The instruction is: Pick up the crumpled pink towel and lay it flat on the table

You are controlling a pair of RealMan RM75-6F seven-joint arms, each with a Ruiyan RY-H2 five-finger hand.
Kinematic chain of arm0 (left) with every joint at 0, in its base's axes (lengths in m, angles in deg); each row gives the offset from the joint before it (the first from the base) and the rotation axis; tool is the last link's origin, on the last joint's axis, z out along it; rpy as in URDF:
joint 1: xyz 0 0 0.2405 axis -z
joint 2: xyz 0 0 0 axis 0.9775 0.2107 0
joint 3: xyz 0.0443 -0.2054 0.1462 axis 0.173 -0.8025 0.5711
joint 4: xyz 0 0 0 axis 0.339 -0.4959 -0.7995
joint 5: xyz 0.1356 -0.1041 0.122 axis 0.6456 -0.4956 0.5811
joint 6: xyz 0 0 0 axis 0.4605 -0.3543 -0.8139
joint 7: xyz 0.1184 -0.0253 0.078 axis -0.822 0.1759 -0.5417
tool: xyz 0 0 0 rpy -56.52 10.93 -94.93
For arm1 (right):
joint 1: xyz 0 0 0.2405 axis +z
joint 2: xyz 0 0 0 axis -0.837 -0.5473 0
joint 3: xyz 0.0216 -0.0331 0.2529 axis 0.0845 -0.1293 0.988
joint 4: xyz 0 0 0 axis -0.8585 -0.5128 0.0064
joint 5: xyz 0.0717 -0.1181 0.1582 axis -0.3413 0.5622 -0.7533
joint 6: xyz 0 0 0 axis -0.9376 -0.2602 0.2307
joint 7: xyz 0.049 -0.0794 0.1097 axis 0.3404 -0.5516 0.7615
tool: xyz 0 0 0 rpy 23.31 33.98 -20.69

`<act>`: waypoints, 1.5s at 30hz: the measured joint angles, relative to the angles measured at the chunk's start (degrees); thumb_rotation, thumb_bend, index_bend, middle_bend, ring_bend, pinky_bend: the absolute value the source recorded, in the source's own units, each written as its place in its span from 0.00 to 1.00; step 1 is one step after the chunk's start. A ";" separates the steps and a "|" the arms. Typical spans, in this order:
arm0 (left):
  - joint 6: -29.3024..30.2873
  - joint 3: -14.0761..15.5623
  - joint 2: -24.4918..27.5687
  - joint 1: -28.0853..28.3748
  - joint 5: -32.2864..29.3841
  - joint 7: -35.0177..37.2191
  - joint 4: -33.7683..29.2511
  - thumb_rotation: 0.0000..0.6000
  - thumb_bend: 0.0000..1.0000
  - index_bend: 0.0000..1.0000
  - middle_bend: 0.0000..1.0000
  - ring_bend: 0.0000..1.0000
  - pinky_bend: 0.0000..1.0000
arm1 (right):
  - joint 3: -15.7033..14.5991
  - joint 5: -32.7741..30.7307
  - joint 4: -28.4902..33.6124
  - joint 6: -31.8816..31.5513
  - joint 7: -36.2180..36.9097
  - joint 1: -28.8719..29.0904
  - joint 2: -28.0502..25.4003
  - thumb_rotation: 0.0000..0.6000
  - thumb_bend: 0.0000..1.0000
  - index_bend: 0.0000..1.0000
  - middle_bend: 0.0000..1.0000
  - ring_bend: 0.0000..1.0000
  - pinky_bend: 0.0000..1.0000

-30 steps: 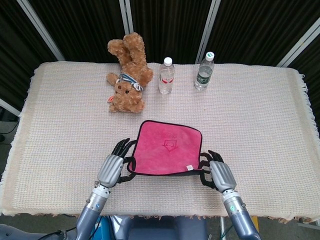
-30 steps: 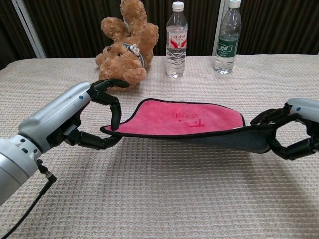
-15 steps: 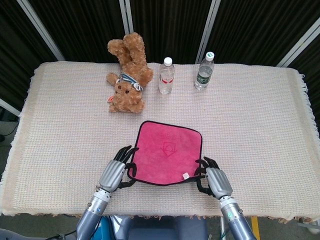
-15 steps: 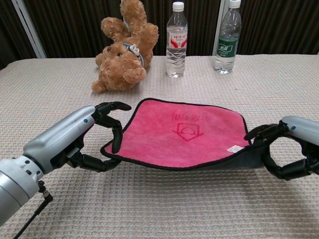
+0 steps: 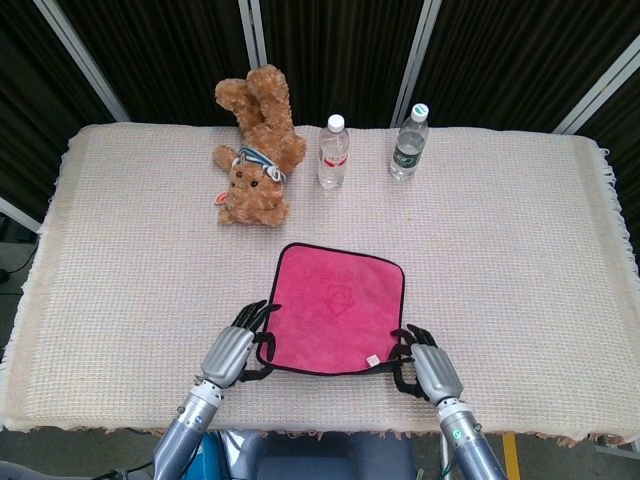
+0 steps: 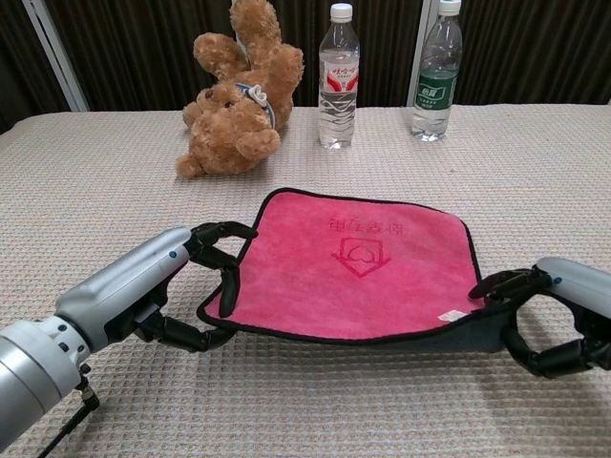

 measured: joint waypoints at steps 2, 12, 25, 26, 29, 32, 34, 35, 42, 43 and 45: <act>-1.29 -0.03 0.51 0.17 -0.25 0.43 -0.36 1.00 0.32 0.50 0.03 0.00 0.00 | -0.10 -0.14 0.24 0.65 -0.17 -0.03 -0.32 1.00 0.61 0.30 0.09 0.00 0.00; -10.25 -0.02 7.30 2.08 -3.13 3.99 -5.64 1.00 0.21 0.28 0.00 0.00 0.00 | -1.93 1.21 1.74 6.37 1.58 0.32 -3.88 1.00 0.42 0.00 0.00 0.00 0.00; -5.96 0.29 17.39 0.35 0.07 3.63 -12.22 1.00 0.19 0.17 0.00 0.00 0.00 | -4.64 11.80 3.49 4.19 6.65 -2.57 -9.29 1.00 0.39 0.00 0.00 0.00 0.00; -4.46 0.23 18.61 -0.13 0.75 2.96 -12.59 1.00 0.19 0.17 0.00 0.00 0.00 | -4.78 13.40 3.60 3.31 7.83 -3.06 -10.60 1.00 0.39 0.00 0.00 0.00 0.00; -0.27 0.11 21.76 -1.67 2.35 1.06 -13.38 1.00 0.19 0.15 0.00 0.00 0.00 | -4.77 16.69 3.24 0.30 10.33 -4.25 -13.82 1.00 0.39 0.00 0.00 0.00 0.00; 4.01 0.29 25.33 -3.77 3.79 -1.37 -14.14 1.00 0.16 0.12 0.00 0.00 0.00 | -4.32 19.18 1.22 -3.15 11.06 -5.36 -15.44 1.00 0.37 0.00 0.00 0.00 0.00; 6.59 0.60 27.56 -5.14 4.40 -4.01 -14.26 1.00 0.13 0.10 0.00 0.00 0.00 | -3.90 20.54 -1.78 -5.56 11.10 -6.26 -16.53 1.00 0.35 0.00 0.00 0.00 0.00; 7.42 0.75 28.22 -5.70 4.57 -5.43 -14.25 1.00 0.12 0.10 0.00 0.00 0.00 | -3.76 20.93 -3.05 -6.11 11.21 -6.59 -16.91 1.00 0.34 0.00 0.00 0.00 0.00; 13.42 2.06 33.33 -11.74 3.71 -15.41 -14.45 1.00 0.11 0.07 0.00 0.00 0.00 | -2.83 22.59 -11.69 -9.91 12.14 -9.67 -17.93 1.00 0.31 0.00 0.00 0.00 0.00; 13.90 2.27 34.28 -12.52 3.32 -15.26 -14.55 1.00 0.11 0.06 0.00 0.00 0.00 | -2.66 22.67 -12.65 -10.43 12.20 -10.05 -17.79 1.00 0.31 0.00 0.00 0.00 0.00; 14.75 2.59 35.74 -13.89 2.81 -14.44 -14.58 1.00 0.10 0.05 0.00 0.00 0.00 | -2.18 22.83 -14.64 -11.58 11.93 -10.88 -17.42 1.00 0.31 0.00 0.00 0.00 0.00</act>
